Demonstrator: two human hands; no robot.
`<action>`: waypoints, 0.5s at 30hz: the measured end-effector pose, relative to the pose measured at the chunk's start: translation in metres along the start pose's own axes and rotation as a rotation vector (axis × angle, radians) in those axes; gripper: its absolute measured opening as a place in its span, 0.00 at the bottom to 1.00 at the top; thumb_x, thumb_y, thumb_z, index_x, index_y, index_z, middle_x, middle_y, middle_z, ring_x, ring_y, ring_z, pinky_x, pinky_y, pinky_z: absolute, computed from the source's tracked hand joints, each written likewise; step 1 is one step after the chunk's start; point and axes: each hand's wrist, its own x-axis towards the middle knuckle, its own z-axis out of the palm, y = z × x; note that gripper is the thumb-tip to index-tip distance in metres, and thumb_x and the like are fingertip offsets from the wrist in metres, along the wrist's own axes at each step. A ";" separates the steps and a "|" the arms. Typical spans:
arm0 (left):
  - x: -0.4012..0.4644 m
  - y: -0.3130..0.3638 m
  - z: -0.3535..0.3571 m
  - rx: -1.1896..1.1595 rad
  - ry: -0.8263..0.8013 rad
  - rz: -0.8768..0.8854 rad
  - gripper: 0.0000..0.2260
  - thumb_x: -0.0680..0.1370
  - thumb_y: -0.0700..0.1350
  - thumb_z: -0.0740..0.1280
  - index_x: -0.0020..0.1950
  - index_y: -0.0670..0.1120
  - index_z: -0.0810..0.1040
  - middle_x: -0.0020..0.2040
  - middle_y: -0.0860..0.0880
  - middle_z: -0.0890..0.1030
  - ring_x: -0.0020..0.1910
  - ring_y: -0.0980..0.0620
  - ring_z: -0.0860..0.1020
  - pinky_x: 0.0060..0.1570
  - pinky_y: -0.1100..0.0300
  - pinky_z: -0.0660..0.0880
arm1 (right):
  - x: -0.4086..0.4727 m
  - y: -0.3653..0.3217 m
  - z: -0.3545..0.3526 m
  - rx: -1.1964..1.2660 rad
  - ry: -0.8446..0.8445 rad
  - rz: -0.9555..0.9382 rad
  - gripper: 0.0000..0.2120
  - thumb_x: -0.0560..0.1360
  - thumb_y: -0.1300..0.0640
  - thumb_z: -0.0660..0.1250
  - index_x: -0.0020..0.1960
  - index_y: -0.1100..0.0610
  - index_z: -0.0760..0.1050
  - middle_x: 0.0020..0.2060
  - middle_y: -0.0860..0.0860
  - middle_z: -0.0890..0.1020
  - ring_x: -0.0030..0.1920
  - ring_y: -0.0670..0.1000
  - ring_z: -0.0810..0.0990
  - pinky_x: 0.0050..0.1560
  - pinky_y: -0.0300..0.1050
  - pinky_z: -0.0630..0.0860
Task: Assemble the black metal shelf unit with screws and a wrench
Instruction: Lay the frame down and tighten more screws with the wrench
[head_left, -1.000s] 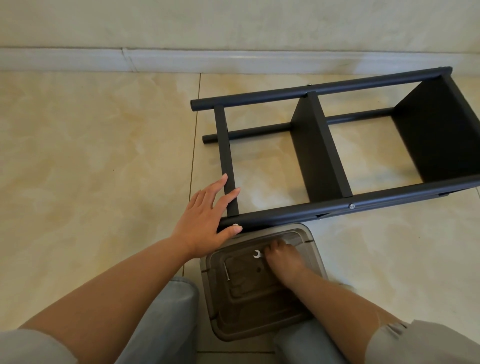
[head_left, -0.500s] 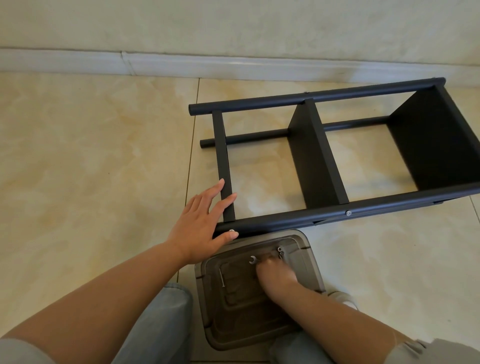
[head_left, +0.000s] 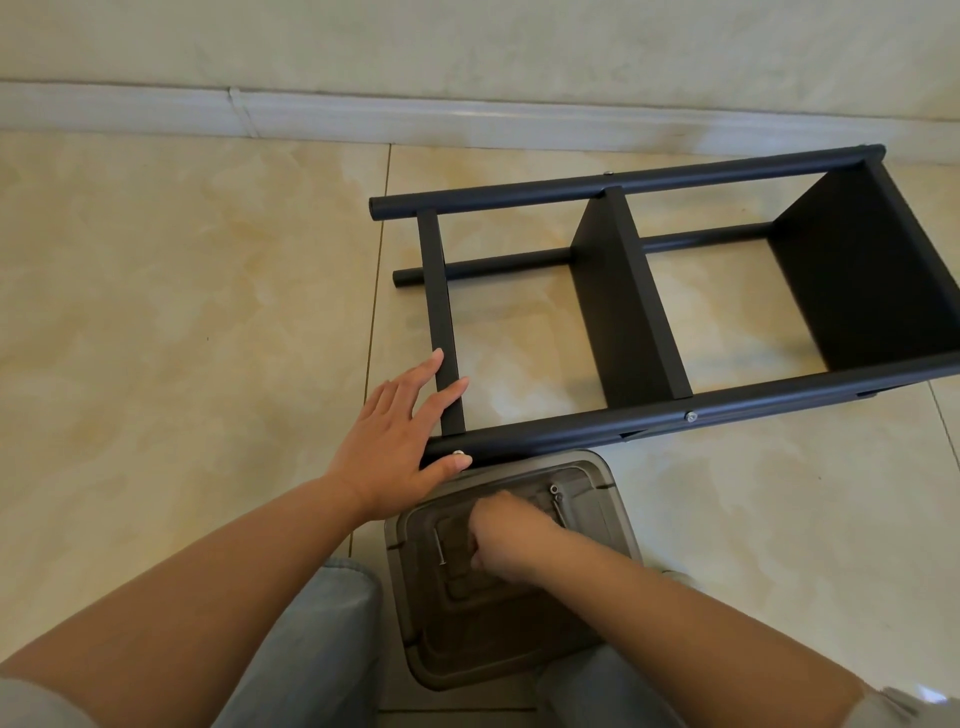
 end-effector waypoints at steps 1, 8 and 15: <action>0.000 0.000 0.000 -0.001 0.001 0.001 0.37 0.71 0.70 0.44 0.77 0.55 0.48 0.78 0.50 0.41 0.76 0.48 0.47 0.70 0.57 0.43 | -0.007 -0.004 -0.010 -0.013 -0.038 -0.024 0.13 0.77 0.60 0.64 0.60 0.62 0.76 0.54 0.57 0.81 0.55 0.55 0.79 0.60 0.50 0.75; 0.000 -0.006 0.006 -0.010 0.023 0.030 0.34 0.73 0.67 0.51 0.77 0.57 0.49 0.78 0.50 0.43 0.75 0.48 0.48 0.72 0.54 0.46 | -0.065 -0.015 -0.086 0.376 0.096 -0.248 0.10 0.77 0.58 0.65 0.57 0.56 0.79 0.40 0.46 0.81 0.38 0.41 0.80 0.44 0.34 0.78; 0.001 0.001 0.003 -0.010 0.013 -0.016 0.36 0.72 0.70 0.45 0.77 0.58 0.46 0.78 0.51 0.41 0.76 0.49 0.47 0.71 0.54 0.43 | -0.034 0.005 -0.092 0.326 0.765 -0.054 0.13 0.79 0.52 0.61 0.61 0.52 0.77 0.51 0.48 0.82 0.51 0.45 0.79 0.54 0.40 0.75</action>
